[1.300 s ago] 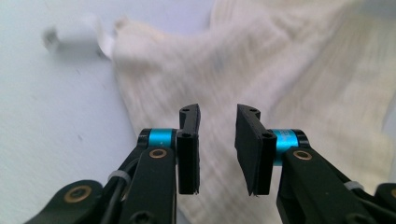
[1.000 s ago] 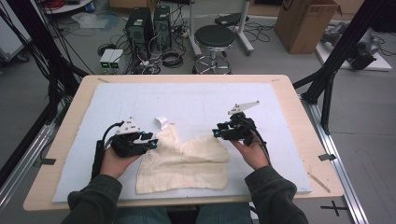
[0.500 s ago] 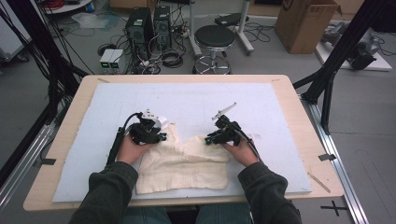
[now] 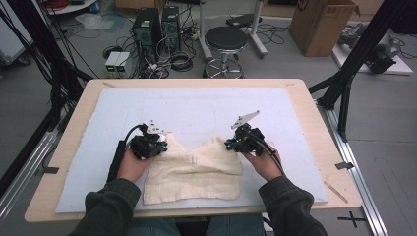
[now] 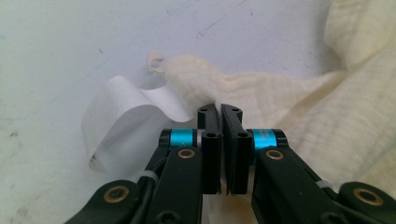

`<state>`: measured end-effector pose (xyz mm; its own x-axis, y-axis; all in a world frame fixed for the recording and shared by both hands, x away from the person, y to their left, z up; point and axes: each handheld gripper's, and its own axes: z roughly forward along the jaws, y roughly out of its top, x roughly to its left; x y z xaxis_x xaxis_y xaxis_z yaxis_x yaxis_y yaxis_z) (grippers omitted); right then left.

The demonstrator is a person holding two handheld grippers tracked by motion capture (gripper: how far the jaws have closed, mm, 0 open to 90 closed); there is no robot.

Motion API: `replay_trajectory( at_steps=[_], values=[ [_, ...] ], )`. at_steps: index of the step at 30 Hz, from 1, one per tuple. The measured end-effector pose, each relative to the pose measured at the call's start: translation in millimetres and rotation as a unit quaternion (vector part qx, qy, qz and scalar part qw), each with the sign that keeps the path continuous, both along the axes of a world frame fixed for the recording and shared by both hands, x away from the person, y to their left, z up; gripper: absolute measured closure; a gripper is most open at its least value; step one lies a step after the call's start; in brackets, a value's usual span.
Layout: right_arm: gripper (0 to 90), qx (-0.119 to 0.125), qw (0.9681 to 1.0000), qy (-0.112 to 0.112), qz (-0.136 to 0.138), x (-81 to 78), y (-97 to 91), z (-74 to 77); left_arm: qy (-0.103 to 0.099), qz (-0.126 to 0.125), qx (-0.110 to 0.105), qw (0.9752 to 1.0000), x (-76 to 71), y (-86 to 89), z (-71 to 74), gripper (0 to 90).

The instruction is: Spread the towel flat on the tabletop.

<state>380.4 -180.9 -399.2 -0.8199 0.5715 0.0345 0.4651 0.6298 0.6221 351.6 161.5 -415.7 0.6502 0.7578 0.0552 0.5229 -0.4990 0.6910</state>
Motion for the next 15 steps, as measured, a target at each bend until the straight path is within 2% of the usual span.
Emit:
replay_trajectory(
  at_steps=[1, 2, 3, 4, 5, 7, 11, 13, 15],
  values=[
    [82.1, -0.015, 0.9999, 0.006, 0.002, -0.6, -2.0, -6.7, 0.007, 0.000, -0.005, 1.0000, -2.4, 2.1, -0.9, 86.3],
    [79.6, -0.018, 0.9996, 0.023, 0.004, -0.8, -3.8, -12.8, 0.013, 0.002, -0.008, 0.9999, -4.1, 2.8, -2.1, 86.3],
    [76.5, -0.013, 0.9991, 0.040, 0.008, -0.6, -4.8, -17.8, 0.018, 0.001, -0.003, 0.9998, -6.5, 4.0, -3.9, 86.2],
    [73.3, -0.016, 0.9976, 0.066, 0.013, 0.0, -5.9, -23.5, 0.022, -0.001, -0.001, 0.9997, -8.0, 4.9, -5.4, 86.0],
    [69.9, -0.005, 0.9980, 0.061, 0.016, -0.6, -7.4, -24.1, 0.025, -0.003, -0.002, 0.9997, -8.6, 5.4, -6.8, 85.8],
    [63.8, 0.014, 0.9981, 0.059, 0.005, 0.2, -10.9, -20.1, 0.029, -0.003, -0.002, 0.9996, -10.2, 6.7, -8.9, 85.4],
    [59.0, 0.052, 0.9979, 0.037, -0.013, 6.0, -18.1, -5.1, 0.035, -0.005, -0.002, 0.9994, -9.8, 8.8, -10.0, 84.0],
    [59.4, 0.063, 0.9974, 0.029, -0.019, 9.7, -18.4, -0.5, 0.038, -0.006, -0.004, 0.9993, -9.3, 8.7, -10.6, 83.4],
    [60.3, 0.058, 0.9977, 0.024, -0.025, 13.8, -14.3, -1.5, 0.039, -0.008, 0.000, 0.9992, -8.7, 8.5, -11.5, 82.6]
  ],
)
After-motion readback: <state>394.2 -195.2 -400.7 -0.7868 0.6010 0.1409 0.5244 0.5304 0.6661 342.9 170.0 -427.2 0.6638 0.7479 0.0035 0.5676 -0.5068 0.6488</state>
